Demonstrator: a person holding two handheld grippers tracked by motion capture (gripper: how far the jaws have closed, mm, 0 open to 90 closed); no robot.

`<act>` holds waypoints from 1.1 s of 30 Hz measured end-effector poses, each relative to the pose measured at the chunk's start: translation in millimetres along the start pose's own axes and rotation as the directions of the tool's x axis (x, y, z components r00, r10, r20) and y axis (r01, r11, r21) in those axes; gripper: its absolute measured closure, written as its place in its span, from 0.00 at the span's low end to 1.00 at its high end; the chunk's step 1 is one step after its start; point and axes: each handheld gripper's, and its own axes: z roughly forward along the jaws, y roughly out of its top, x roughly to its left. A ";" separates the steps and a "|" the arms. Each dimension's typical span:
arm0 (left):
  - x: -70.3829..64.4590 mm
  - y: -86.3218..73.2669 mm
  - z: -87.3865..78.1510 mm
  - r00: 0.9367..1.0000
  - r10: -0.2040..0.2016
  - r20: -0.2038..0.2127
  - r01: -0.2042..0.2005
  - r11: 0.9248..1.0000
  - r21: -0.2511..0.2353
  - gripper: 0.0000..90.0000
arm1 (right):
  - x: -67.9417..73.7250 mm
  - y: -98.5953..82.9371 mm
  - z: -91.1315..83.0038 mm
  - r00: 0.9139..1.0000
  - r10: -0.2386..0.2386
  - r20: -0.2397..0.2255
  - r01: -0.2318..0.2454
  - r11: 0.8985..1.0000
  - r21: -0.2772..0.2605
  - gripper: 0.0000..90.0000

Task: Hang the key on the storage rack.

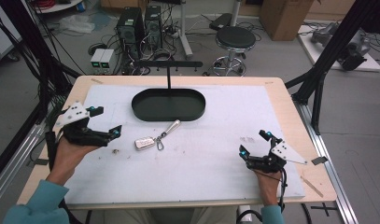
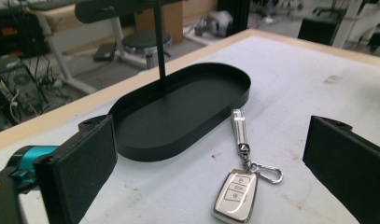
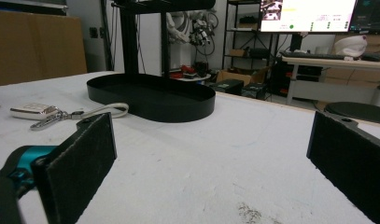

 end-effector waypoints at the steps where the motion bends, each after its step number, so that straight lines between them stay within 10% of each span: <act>1: 0.2 3.2 5.0 1.000 0.013 0.003 -0.013 1.000 0.018 0.04 | -0.1 0.0 -0.1 1.000 0.000 -0.001 0.000 1.000 0.001 0.01; 10: -10.0 23.1 49.0 0.997 0.055 0.052 -0.063 0.984 0.167 0.04 | -0.3 0.0 -0.2 1.000 0.000 -0.001 0.000 1.000 0.001 0.01; 33: -36.9 29.4 135.5 0.991 0.080 0.103 -0.117 0.897 0.427 0.04 | -0.5 -0.1 -0.5 1.000 0.010 -0.001 -0.010 1.000 0.000 0.01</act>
